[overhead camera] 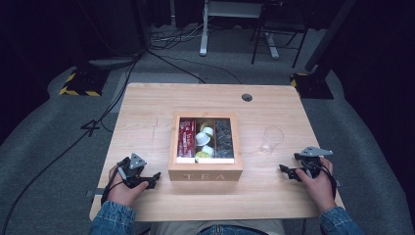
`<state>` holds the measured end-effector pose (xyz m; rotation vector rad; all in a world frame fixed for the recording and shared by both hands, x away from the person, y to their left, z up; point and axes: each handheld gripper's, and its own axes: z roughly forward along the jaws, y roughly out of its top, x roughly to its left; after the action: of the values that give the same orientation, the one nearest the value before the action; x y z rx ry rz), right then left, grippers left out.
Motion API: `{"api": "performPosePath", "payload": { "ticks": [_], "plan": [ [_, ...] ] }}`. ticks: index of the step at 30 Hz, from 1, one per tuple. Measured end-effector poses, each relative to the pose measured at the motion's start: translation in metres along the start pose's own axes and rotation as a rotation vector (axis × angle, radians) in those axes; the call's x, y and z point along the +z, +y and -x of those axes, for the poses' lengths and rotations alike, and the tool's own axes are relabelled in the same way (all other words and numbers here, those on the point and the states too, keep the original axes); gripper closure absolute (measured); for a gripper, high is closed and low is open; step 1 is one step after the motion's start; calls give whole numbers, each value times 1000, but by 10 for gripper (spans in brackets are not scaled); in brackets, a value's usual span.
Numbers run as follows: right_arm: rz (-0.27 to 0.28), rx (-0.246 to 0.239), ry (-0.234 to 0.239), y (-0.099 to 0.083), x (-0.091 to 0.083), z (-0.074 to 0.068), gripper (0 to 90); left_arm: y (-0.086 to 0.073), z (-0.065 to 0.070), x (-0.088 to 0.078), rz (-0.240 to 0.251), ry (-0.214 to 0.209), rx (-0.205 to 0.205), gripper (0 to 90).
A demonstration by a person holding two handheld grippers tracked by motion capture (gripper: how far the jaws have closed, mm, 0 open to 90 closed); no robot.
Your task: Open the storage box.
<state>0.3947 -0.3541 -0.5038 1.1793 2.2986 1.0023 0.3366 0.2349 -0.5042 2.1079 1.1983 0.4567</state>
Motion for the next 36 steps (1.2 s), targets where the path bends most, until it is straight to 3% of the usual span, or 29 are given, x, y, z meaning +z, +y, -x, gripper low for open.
{"api": "performPosePath", "payload": {
  "ticks": [12,19,24,29,33,36],
  "plan": [
    [0,0,-1,0,0,0,136,5,-1,-6,-13,9,16,239],
    [0,0,0,0,0,0,136,15,2,-23,24,1,18,258],
    [0,0,-1,0,0,0,136,26,8,-35,39,-15,58,256],
    [0,0,0,0,0,0,136,33,12,-43,55,-22,71,260],
    [1,0,-1,0,0,0,136,38,16,-49,73,-32,71,264],
    [0,0,-1,0,0,0,136,42,21,-54,104,-64,50,268]
  ]
}}
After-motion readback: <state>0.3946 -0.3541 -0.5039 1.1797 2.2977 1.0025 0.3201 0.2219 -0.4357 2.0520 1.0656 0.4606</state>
